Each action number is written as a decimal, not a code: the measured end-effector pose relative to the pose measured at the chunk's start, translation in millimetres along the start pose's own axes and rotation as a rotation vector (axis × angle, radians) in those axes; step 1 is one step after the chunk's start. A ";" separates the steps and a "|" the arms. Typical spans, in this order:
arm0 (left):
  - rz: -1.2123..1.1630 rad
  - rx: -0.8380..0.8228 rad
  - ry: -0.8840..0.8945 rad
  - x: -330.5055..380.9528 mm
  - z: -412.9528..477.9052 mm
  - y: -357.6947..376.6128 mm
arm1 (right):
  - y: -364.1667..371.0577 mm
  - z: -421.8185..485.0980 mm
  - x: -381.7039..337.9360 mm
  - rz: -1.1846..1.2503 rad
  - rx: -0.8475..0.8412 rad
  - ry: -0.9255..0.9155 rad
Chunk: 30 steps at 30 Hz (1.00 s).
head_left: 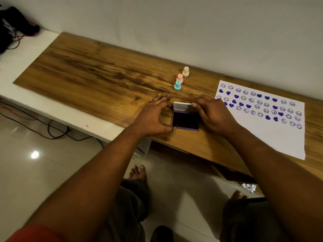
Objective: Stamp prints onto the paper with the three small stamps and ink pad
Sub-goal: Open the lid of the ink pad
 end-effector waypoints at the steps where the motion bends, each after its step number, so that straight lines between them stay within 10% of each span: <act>1: 0.000 -0.002 -0.002 -0.3 -0.1 -0.1 | 0.6 1.6 2.3 0.000 0.010 0.013; 30: 0.007 -0.007 0.046 9.5 -4.8 2.5 | -19.0 13.8 37.1 -0.068 0.190 0.221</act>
Point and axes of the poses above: each hand's wrist, its own z-axis towards the middle knuckle, its own y-axis out of the palm, x = y × z, the point moved 10 cm from there along z, towards the middle knuckle, and after that the axes turned 5 degrees about -z, right-handed, at the moved point
